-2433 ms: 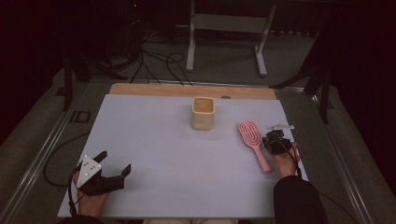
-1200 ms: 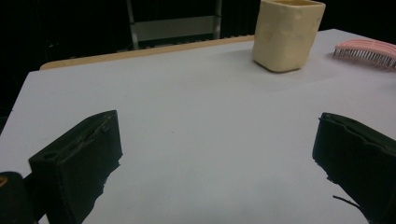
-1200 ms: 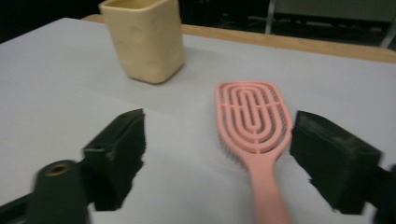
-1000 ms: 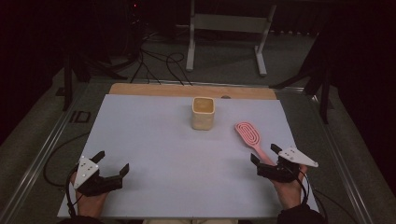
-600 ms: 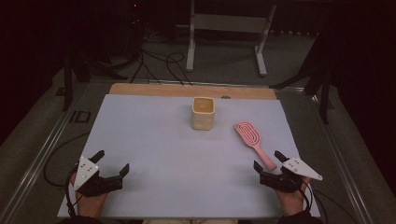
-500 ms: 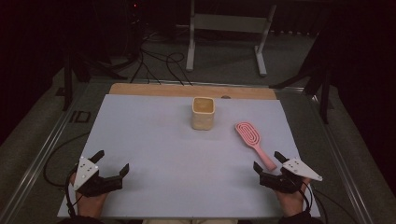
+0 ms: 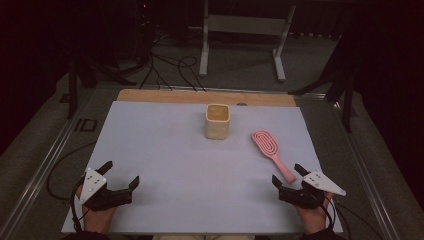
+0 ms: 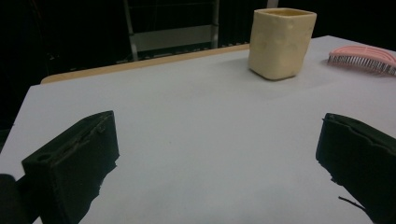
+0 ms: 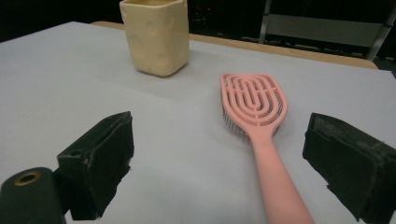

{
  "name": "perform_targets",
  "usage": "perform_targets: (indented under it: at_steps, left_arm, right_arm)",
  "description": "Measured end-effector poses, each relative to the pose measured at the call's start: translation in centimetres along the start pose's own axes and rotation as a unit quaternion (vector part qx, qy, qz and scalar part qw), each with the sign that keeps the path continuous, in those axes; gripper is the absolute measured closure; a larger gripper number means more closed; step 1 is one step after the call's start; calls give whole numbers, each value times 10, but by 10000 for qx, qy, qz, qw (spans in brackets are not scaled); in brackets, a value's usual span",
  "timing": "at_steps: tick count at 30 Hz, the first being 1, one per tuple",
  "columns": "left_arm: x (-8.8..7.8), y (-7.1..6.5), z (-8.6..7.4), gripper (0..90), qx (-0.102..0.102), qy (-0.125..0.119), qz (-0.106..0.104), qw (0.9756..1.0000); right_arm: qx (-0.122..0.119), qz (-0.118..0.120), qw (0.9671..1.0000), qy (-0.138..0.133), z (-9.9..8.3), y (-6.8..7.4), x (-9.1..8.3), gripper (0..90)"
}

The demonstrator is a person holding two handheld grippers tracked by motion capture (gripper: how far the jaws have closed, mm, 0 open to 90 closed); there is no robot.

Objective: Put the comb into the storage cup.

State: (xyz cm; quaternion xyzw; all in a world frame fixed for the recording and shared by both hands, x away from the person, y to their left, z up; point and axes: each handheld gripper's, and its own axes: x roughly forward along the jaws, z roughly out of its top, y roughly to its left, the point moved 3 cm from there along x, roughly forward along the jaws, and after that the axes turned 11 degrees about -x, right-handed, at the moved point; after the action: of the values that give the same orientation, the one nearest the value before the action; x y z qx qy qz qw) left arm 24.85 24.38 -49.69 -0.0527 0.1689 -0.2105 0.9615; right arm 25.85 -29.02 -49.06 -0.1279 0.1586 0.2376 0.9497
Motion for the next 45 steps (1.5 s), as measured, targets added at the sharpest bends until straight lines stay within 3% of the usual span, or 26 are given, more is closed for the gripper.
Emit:
perform_targets:
  at_steps: [6,10,18,27,45]
  left_arm:
    - [2,-1,-2,1,23,62,-15,10000]
    - [3,-2,-2,1,23,69,11,10000]
    - [6,1,-6,1,-22,166,96,9998]
    - [6,3,-7,1,-61,166,141,9997]
    - [7,1,-7,1,-16,180,144,9997]
  right_arm:
    - [-2,9,10000,56,2,-1,0,84]
    - [174,124,9998,-4,4,-4,-1,83]
    - [153,154,9993,299,8,-5,6,83]
    - [82,188,9984,526,19,-8,9,83]
    - [-283,192,9964,773,51,-21,15,83]
